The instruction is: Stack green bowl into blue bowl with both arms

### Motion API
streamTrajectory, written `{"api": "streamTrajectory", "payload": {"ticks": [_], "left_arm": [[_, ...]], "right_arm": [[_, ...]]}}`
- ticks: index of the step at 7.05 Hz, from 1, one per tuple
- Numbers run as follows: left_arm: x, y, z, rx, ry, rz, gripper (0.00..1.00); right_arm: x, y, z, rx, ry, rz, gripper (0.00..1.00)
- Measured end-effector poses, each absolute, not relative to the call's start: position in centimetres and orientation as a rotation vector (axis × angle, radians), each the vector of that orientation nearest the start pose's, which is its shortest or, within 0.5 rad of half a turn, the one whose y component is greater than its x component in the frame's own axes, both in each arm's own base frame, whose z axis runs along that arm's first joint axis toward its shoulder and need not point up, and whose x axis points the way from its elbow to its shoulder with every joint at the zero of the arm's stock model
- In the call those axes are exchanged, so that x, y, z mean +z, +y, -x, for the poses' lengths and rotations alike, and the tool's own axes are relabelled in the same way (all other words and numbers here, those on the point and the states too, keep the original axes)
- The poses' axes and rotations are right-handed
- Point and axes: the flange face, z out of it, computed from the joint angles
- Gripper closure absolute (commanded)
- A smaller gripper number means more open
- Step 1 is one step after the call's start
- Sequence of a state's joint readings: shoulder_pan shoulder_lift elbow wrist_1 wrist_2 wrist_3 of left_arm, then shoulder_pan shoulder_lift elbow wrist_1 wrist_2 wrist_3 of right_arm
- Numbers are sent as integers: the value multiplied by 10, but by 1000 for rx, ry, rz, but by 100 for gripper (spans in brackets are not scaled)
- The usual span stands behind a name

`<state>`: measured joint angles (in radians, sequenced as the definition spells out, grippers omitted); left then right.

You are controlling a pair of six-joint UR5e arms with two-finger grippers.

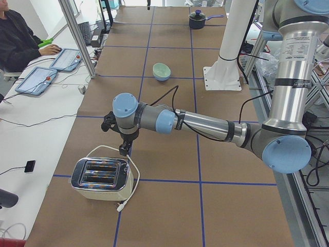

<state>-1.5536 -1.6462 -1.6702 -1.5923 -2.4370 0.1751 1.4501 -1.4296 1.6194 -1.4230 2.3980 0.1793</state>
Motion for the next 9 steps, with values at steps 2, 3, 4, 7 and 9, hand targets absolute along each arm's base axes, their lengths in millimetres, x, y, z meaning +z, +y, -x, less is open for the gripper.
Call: {"api": "streamTrajectory", "payload": {"ticks": [2, 3, 4, 7, 9], "left_arm": [[571, -529, 58, 273, 843, -257, 2], [572, -529, 59, 274, 843, -259, 2], [572, -529, 59, 275, 843, -260, 2], [571, -527, 60, 276, 843, -264, 2], [571, -527, 61, 276, 843, -264, 2]], "right_arm": [[569, -547, -14, -70, -838, -174, 0], [578, -541, -20, -56, -829, -167, 0], [582, -536, -25, -46, -817, -168, 0], [590, -531, -34, -34, -733, -184, 0], [592, -530, -35, -30, -725, -183, 0]]}}
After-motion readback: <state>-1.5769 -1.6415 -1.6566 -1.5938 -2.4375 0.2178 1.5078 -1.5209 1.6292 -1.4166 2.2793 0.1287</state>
